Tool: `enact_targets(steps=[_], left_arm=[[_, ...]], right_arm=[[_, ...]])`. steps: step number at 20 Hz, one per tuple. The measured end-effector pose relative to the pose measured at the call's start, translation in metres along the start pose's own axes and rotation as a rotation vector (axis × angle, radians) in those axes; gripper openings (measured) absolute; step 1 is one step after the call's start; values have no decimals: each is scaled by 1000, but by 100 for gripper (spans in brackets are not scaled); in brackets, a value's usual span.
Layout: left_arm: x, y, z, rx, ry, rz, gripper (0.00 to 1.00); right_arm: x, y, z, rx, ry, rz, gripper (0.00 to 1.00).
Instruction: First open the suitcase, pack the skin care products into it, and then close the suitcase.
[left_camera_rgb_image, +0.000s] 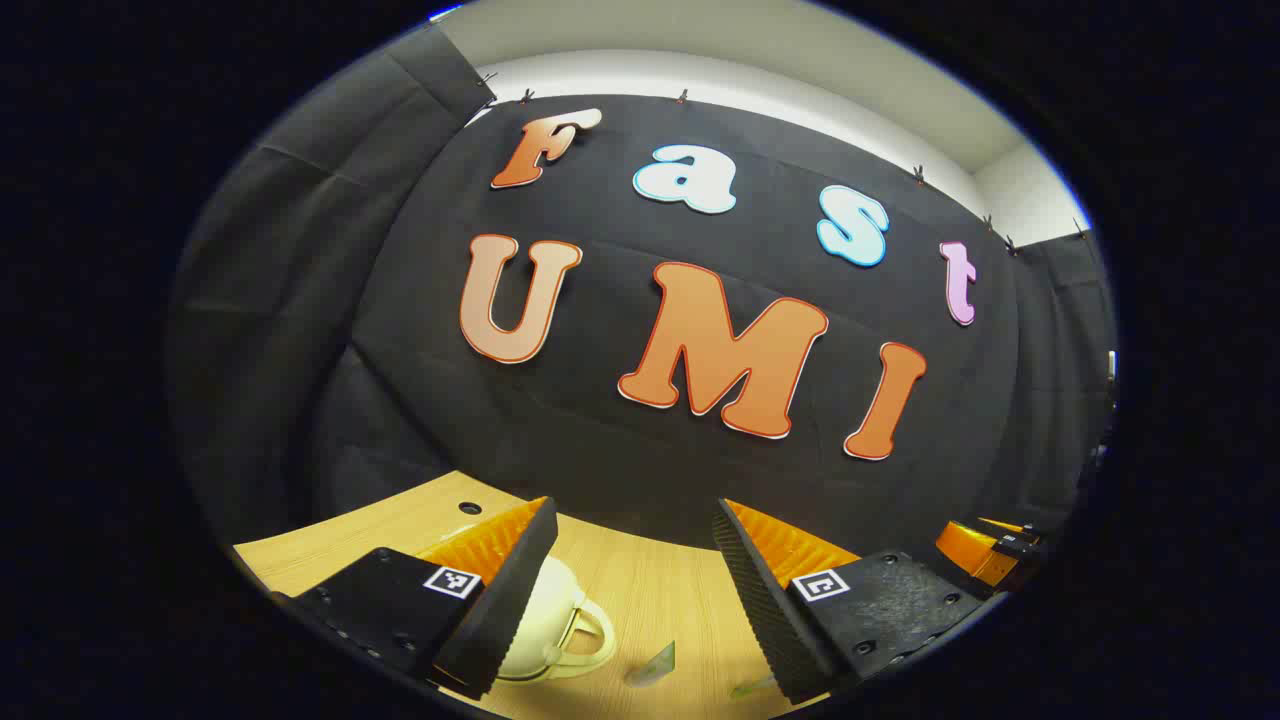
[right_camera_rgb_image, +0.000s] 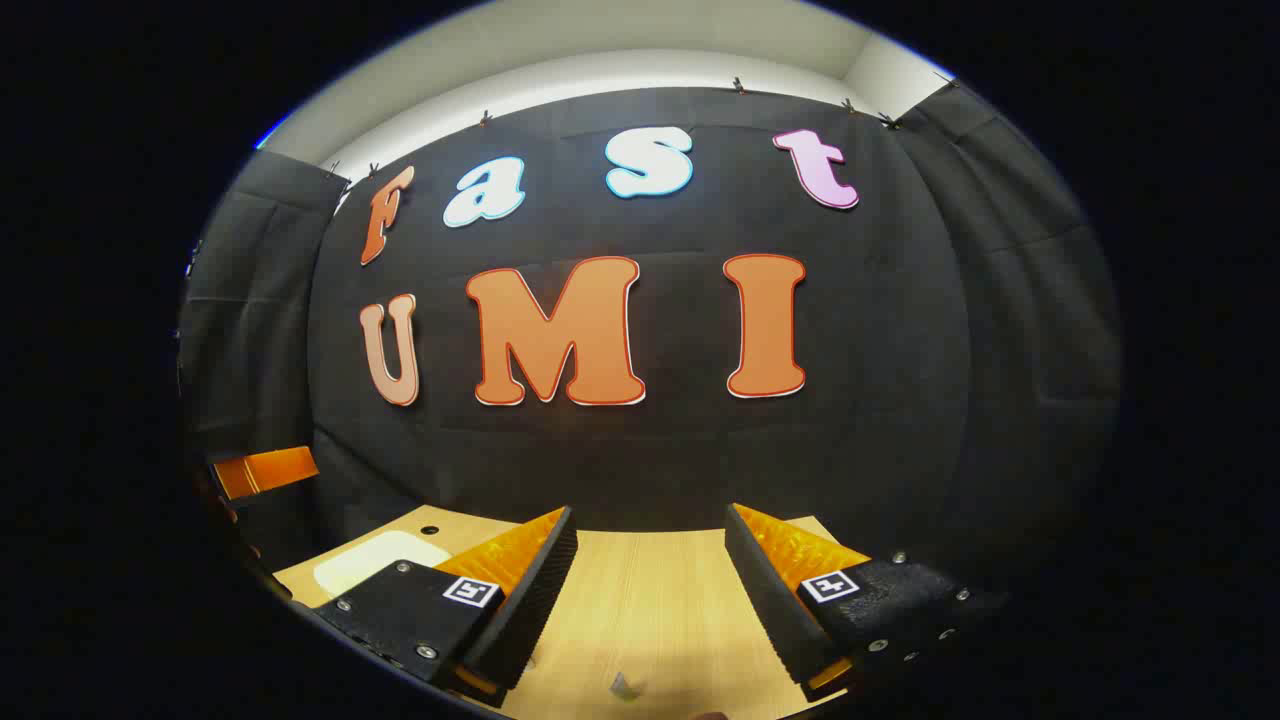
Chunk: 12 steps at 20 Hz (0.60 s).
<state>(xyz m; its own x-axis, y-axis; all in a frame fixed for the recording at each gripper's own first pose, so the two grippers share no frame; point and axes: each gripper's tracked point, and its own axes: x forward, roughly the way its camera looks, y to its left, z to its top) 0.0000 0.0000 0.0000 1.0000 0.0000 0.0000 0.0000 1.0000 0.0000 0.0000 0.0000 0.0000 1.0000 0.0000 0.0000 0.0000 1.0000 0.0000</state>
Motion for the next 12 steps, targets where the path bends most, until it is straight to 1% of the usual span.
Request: enact_targets(steps=[4,6,9,12], left_arm=[[7,-14,-10,0,11,7,97],[10,-14,-17,23,24,18,97],[14,-10,-24,54,50,21,97],[21,-2,-31,45,81,9,97]], right_arm=[[8,-10,-7,-3,19,29,94],[11,-13,-9,4,27,34,94],[19,-9,-12,1,34,34,94],[23,0,-20,-11,56,24,94]])
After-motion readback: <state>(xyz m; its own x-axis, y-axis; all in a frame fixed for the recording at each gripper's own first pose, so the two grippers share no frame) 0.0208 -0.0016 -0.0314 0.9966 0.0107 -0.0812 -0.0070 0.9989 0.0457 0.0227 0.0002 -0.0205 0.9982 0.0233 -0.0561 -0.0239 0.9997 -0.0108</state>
